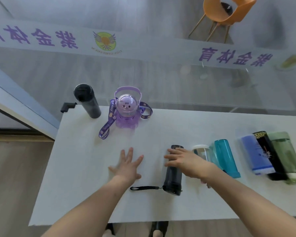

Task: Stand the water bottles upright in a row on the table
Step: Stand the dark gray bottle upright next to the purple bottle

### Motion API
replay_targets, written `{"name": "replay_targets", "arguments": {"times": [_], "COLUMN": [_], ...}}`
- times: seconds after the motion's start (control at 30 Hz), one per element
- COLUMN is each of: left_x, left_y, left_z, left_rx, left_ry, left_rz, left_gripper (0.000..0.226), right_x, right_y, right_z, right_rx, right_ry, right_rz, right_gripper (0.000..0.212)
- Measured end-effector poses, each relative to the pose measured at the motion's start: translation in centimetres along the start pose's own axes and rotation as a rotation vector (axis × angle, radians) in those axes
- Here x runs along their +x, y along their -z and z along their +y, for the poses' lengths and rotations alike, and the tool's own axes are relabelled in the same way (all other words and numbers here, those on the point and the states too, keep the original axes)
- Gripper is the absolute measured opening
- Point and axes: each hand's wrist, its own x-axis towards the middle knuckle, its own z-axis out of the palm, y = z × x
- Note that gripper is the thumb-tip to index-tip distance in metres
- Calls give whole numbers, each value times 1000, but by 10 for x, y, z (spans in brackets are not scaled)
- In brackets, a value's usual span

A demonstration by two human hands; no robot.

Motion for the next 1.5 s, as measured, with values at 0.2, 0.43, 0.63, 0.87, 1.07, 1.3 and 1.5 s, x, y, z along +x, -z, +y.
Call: {"name": "replay_targets", "arguments": {"times": [0.2, 0.43, 0.63, 0.87, 1.07, 1.3, 1.5], "left_x": [2, 8, 10, 9, 8, 8, 8], "left_y": [-5, -12, -14, -15, -14, -14, -14], "left_z": [5, -2, -1, 2, 4, 4, 4], "left_rx": [-45, -177, -175, -139, -122, -128, -120], "left_ry": [44, 51, 52, 61, 65, 58, 61], "left_rz": [19, 74, 71, 67, 69, 75, 74], "left_gripper": [91, 74, 77, 86, 84, 85, 85], "right_x": [11, 10, 22, 46, 58, 45, 51], "right_y": [-6, 0, 14, -4, -18, -17, -11], "right_z": [16, 40, 47, 39, 34, 25, 25], "right_rx": [-170, -85, 384, 950, 1357, 1298, 1182], "right_ry": [193, 41, -321, -493, -560, -567, -608], "right_rz": [-27, 135, 296, 648, 763, 785, 848], "right_gripper": [65, 68, 70, 65, 86, 89, 76]}}
